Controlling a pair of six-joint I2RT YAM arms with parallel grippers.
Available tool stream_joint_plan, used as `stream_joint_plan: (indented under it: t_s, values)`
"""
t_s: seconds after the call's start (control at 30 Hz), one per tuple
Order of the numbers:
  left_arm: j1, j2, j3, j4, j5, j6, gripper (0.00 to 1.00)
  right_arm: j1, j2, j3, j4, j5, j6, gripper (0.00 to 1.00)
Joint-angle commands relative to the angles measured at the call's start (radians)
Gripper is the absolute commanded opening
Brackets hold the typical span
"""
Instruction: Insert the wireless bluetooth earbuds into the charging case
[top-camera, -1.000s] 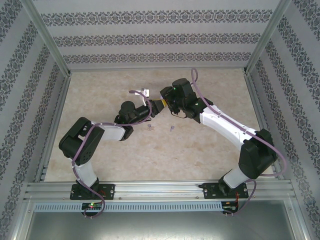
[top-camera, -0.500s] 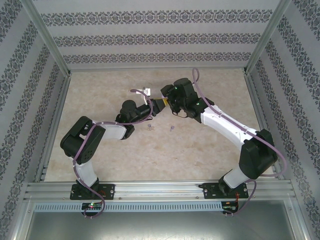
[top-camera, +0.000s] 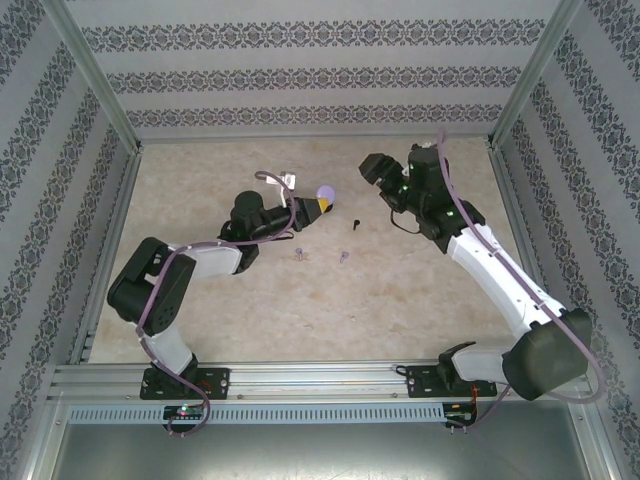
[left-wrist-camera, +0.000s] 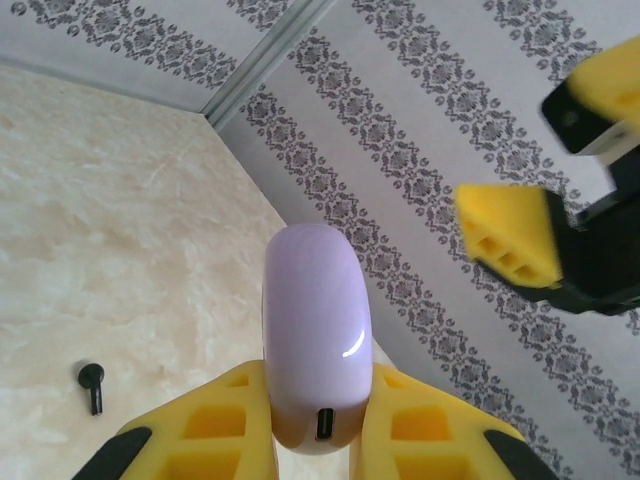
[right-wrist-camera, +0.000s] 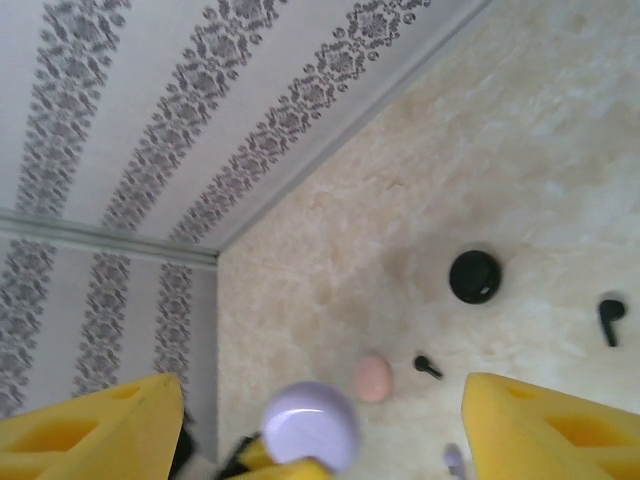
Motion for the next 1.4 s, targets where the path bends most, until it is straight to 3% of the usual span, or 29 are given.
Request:
stream_joint_plan:
  t_s: [0.0, 0.17, 0.4, 0.77, 1.2, 1.37]
  values:
    - [0.015, -0.082, 0.045, -0.143, 0.131, 0.114, 0.00, -0.002, -0.031, -0.077, 0.066, -0.098, -0.284, 0.73]
    - [0.024, -0.150, 0.071, -0.305, 0.204, 0.206, 0.00, -0.002, -0.072, -0.168, 0.166, -0.237, -0.430, 0.73]
    - [0.029, -0.192, 0.089, -0.404, 0.242, 0.259, 0.00, 0.023, -0.057, -0.201, 0.227, -0.383, -0.487, 0.71]
    - [0.028, -0.193, 0.105, -0.395, 0.254, 0.243, 0.00, 0.087, 0.056, -0.139, 0.240, -0.369, -0.503, 0.66]
    - [0.029, -0.225, 0.090, -0.372, 0.255, 0.227, 0.00, -0.020, 0.045, -0.269, 0.296, -0.323, -0.443, 0.58]
    - [0.029, -0.216, 0.093, -0.372, 0.251, 0.226, 0.00, -0.028, -0.004, -0.270, 0.282, -0.363, -0.425, 0.58]
